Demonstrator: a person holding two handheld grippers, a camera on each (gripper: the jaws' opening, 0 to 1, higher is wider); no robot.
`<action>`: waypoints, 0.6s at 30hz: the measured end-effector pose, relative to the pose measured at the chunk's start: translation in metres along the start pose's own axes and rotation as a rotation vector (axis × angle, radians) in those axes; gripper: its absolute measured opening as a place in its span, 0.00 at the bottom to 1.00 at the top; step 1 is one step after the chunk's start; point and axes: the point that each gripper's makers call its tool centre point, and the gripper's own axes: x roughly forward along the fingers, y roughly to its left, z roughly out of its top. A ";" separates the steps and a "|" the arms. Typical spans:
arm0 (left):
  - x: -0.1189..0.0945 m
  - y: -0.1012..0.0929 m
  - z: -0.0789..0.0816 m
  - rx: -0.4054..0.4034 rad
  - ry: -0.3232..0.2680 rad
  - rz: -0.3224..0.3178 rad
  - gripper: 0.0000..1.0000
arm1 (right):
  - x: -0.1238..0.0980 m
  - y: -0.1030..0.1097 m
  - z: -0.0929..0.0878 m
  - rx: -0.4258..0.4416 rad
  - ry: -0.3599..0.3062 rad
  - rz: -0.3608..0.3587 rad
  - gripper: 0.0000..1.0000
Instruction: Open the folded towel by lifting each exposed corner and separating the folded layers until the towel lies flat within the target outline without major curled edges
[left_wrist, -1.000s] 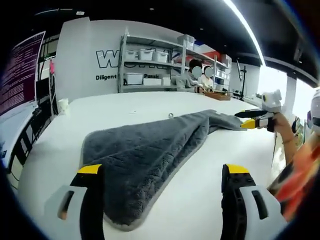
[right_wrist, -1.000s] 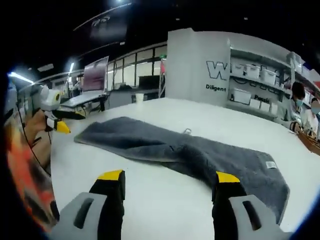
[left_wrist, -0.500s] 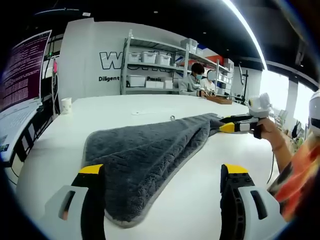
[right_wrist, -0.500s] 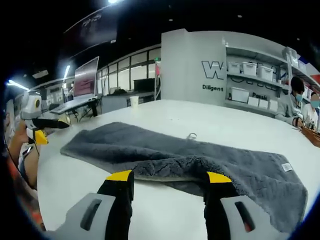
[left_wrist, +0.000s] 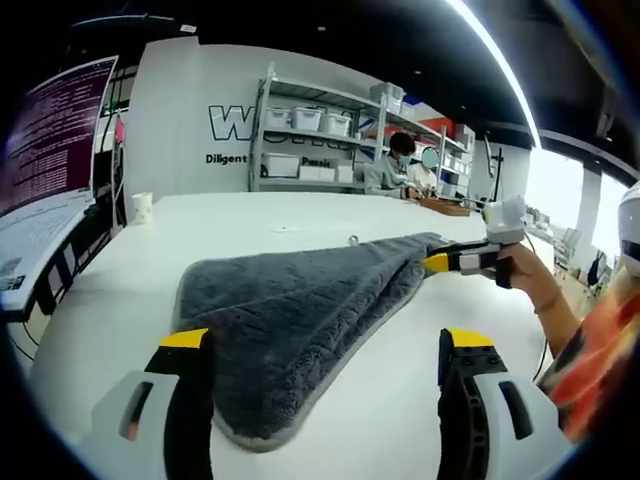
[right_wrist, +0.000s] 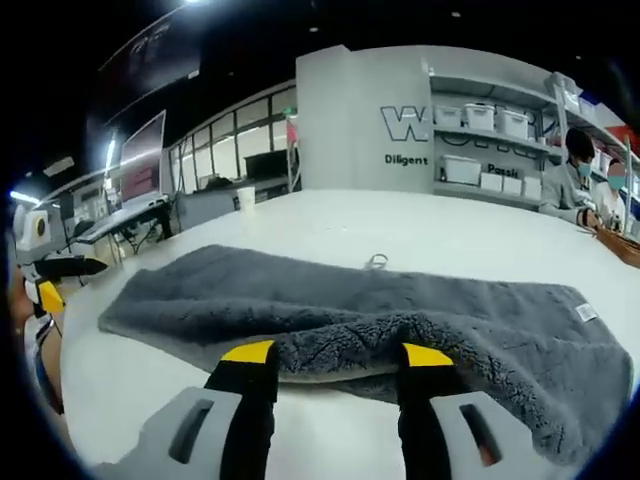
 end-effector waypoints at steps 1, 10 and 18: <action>0.000 0.001 0.000 -0.004 -0.002 0.004 0.91 | 0.002 0.000 -0.001 0.001 0.002 -0.002 0.41; -0.003 0.011 -0.003 -0.027 -0.008 0.025 0.90 | 0.012 -0.007 -0.007 -0.014 0.030 -0.035 0.27; -0.005 0.016 -0.003 -0.027 -0.004 0.039 0.90 | 0.009 -0.003 -0.012 -0.057 0.042 -0.025 0.07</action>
